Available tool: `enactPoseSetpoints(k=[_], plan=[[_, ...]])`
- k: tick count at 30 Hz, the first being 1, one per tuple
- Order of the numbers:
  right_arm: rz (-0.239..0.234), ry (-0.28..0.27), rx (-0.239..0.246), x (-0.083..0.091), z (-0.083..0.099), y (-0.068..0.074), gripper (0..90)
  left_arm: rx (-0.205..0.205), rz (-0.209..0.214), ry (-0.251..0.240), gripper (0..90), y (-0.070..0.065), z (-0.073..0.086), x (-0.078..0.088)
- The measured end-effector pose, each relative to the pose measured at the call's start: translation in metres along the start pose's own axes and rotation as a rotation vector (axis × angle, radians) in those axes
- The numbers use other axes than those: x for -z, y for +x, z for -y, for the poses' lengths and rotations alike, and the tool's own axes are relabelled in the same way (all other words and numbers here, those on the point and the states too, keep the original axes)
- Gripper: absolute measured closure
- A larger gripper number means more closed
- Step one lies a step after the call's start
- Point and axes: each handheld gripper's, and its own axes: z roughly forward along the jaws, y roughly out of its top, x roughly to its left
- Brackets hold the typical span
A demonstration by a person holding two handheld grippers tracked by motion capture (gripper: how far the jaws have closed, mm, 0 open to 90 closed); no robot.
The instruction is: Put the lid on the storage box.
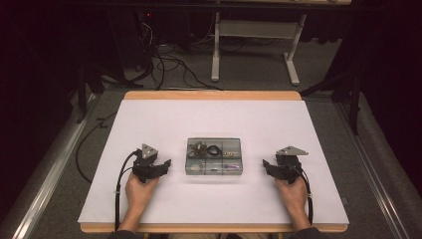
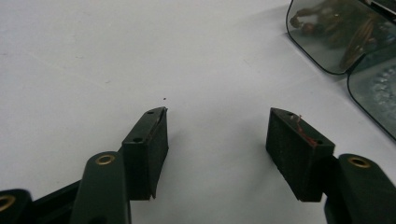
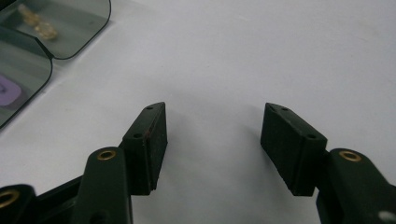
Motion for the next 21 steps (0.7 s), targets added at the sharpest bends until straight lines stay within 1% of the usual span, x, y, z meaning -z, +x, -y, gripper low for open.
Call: enactPoseSetpoints(k=[8, 21], plan=[[-0.002, 0.001, 0.005, -0.0001, 0.0001, 0.0001, 40.2, -0.004, 0.001, 0.005, 35.0, -0.0001, 0.0000, 0.0001], [-0.005, 0.002, 0.005, -0.0002, 0.0001, 0.0001, 39.4, -0.004, -0.001, 0.004, 34.3, -0.0003, 0.0000, -0.0002]])
